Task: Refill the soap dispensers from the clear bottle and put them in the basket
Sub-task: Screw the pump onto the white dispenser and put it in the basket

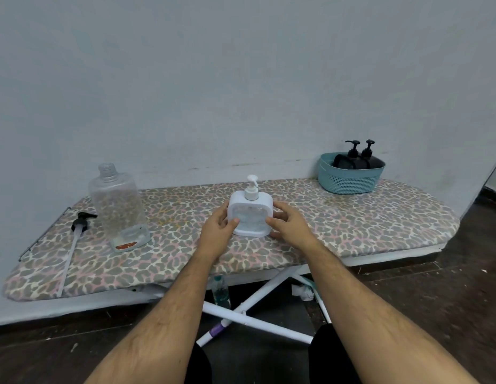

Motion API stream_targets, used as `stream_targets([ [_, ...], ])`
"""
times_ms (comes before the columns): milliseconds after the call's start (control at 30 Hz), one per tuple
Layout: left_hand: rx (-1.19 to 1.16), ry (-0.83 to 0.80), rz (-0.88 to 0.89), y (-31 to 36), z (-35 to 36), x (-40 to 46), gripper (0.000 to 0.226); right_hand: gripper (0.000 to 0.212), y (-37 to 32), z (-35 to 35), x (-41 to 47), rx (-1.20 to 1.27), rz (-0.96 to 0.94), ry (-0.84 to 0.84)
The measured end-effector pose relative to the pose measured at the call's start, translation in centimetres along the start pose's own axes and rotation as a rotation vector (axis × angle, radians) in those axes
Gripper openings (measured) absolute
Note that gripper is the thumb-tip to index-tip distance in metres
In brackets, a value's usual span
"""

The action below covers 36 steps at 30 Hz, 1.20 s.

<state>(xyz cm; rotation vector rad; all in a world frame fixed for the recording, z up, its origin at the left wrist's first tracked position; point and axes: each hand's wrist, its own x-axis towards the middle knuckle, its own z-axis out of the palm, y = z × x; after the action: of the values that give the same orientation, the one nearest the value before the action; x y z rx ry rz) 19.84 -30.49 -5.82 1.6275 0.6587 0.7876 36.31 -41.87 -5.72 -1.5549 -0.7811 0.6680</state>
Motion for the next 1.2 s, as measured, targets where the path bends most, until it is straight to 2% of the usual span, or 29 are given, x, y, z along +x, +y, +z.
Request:
stream_targets([
  [233,-0.048,0.023,-0.025,0.3,0.6,0.6,0.054,0.059,0.4,-0.3,0.1,0.021,-0.023,0.055],
  [567,-0.084,0.007,-0.026,1.6,3.6,3.6,0.041,0.059,-0.3,-4.5,1.5,0.059,-0.030,0.115],
  [800,-0.112,-0.037,0.028,3.5,7.7,7.5,0.035,0.056,-1.8,-9.1,3.5,0.080,-0.085,0.187],
  [1200,-0.146,-0.113,0.069,5.9,17.5,17.6,0.028,0.052,-3.4,-17.6,8.8,0.073,-0.128,0.413],
])
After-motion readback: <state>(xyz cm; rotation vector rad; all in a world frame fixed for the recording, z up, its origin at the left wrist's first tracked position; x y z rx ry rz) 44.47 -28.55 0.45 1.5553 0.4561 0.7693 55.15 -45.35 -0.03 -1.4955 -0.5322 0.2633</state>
